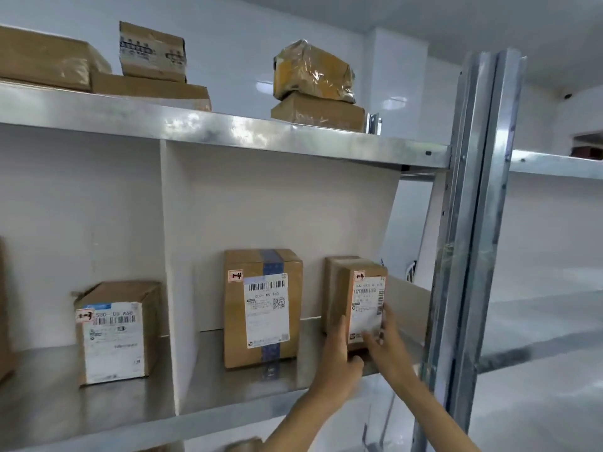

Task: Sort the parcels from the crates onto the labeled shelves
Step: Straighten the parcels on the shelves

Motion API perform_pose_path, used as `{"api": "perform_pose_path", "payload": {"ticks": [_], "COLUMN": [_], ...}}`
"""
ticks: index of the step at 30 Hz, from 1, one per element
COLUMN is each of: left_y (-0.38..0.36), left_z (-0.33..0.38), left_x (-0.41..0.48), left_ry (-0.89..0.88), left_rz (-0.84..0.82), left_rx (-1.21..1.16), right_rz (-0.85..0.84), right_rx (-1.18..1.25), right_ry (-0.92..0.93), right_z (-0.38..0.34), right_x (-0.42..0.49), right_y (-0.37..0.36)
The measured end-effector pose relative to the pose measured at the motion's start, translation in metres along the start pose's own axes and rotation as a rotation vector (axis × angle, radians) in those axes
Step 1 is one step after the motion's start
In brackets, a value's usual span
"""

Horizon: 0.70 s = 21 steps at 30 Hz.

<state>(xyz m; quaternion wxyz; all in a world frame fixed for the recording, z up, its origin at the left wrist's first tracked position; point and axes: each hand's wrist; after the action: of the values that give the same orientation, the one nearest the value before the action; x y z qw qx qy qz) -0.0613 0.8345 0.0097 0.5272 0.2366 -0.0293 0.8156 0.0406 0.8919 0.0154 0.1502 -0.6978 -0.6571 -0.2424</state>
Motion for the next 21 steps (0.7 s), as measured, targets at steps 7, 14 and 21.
{"api": "perform_pose_path", "payload": {"ticks": [7,14,21], "left_y": [-0.012,-0.001,0.044], "left_z": [-0.011,-0.008,-0.021], "left_x": [0.008,-0.012,-0.083], "left_ry": [-0.005,0.037,-0.08], "left_rz": [0.053,0.211,0.341], "left_rx": [0.058,0.068,0.017], "right_rz": [-0.048,0.098,0.098], "right_rx": [0.02,-0.059,0.033], "right_ry": [0.035,0.072,0.147], "right_z": [0.011,0.021,0.033], "right_x": [0.01,-0.014,-0.103], "right_y": [0.003,0.008,0.015]}}
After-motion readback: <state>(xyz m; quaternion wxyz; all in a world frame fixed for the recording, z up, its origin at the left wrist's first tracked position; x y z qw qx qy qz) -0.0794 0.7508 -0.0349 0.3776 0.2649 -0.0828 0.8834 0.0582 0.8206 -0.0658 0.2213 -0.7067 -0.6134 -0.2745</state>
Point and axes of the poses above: each hand's wrist, its own x-axis towards the middle knuckle, its own y-axis out of the back of the hand, z = x × y, and after that the axes turned 13 degrees about z, right-handed
